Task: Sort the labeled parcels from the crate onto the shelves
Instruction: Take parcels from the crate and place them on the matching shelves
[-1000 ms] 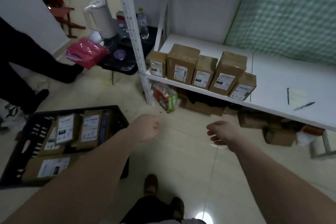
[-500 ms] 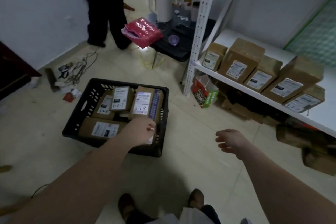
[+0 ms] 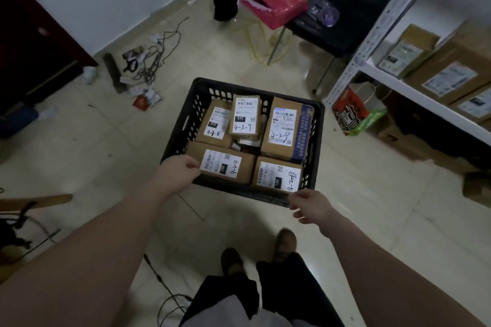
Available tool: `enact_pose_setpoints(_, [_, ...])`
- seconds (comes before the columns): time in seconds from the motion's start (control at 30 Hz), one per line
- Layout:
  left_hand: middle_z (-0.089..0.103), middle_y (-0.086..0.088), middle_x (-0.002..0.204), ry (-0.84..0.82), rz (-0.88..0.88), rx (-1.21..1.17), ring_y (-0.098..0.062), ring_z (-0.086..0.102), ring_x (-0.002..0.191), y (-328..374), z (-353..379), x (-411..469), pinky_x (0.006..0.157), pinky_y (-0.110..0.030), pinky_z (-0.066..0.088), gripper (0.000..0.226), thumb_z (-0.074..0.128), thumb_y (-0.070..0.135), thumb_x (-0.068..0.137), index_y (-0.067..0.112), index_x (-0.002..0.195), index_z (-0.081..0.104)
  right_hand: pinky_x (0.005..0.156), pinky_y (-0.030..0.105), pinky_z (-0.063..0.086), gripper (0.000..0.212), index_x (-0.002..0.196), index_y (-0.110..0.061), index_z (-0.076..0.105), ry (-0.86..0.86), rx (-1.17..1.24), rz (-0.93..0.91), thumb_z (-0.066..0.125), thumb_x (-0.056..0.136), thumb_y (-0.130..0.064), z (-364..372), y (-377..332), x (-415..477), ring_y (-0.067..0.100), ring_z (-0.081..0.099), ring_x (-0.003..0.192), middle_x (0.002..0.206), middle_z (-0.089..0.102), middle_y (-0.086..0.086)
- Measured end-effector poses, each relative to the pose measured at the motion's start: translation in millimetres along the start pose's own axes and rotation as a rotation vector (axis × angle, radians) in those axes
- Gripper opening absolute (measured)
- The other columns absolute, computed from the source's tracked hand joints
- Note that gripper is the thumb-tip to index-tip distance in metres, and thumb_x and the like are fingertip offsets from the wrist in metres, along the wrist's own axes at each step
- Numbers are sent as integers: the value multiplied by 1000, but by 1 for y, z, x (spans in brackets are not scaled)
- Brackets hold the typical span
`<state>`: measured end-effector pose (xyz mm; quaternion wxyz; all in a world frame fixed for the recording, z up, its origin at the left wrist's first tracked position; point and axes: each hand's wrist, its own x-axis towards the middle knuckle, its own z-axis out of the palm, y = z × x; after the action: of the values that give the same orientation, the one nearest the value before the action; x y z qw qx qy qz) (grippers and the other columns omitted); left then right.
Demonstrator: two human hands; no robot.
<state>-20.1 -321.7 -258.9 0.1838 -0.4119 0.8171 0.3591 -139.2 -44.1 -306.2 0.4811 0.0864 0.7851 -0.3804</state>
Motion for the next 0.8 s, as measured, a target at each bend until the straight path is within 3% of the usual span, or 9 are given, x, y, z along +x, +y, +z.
enact_pose_setpoints(0.2, [60, -7, 119, -104, -30, -126, -23, 61, 103, 30, 7, 61, 92, -42, 52, 38, 59, 19, 90, 14, 127, 57, 56, 29, 44, 6, 81, -11, 64, 180, 122, 68, 61, 86, -11, -15, -32, 60, 20, 50, 54, 73, 60, 8])
enact_pose_setpoints(0.3, [59, -5, 115, -148, -76, -148, -23, 61, 103, 44, 12, 92, 93, -42, 52, 37, 58, 18, 91, 13, 128, 55, 73, 43, 51, 17, 67, -15, 59, 304, 62, 68, 64, 83, -18, -24, -53, 101, 28, 54, 68, 66, 58, 9])
enact_pose_setpoints(0.37, [59, -5, 115, -190, -99, -149, -24, 60, 104, 52, 15, 114, 93, -43, 51, 37, 59, 20, 91, 12, 127, 55, 73, 43, 46, 21, 68, -13, 55, 335, 36, 76, 63, 85, -22, -27, -65, 124, 29, 53, 73, 68, 57, 12])
enact_pose_setpoints(0.43, [57, -6, 120, -219, -125, -145, -23, 58, 104, 57, 16, 137, 89, -40, 52, 44, 59, 23, 92, 13, 134, 49, 77, 38, 46, 15, 89, -8, 63, 348, 10, 79, 63, 87, -23, -28, -75, 140, 31, 58, 84, 89, 63, 15])
enact_pose_setpoints(0.53, [48, -9, 135, -224, -187, -136, -23, 53, 105, 64, 22, 167, 82, -36, 51, 57, 58, 24, 91, 16, 144, 38, 93, 40, 50, 48, 131, -5, 56, 362, 37, 103, 65, 88, -23, -28, -80, 158, 34, 60, 108, 119, 64, 16])
enact_pose_setpoints(0.67, [47, -7, 133, -249, -243, -226, -17, 46, 96, 72, 42, 197, 74, -32, 48, 55, 56, 24, 94, 15, 144, 37, 97, 44, 50, 59, 142, -12, 49, 338, 81, 163, 65, 87, -28, -25, -73, 169, 31, 60, 111, 126, 62, 12])
enact_pose_setpoints(0.8, [58, -1, 123, -294, -301, -367, -20, 56, 103, 72, 60, 227, 85, -38, 49, 43, 58, 29, 91, 19, 133, 50, 98, 43, 49, 58, 141, -16, 49, 347, 123, 187, 63, 87, -30, -18, -63, 177, 28, 59, 112, 126, 62, 7])
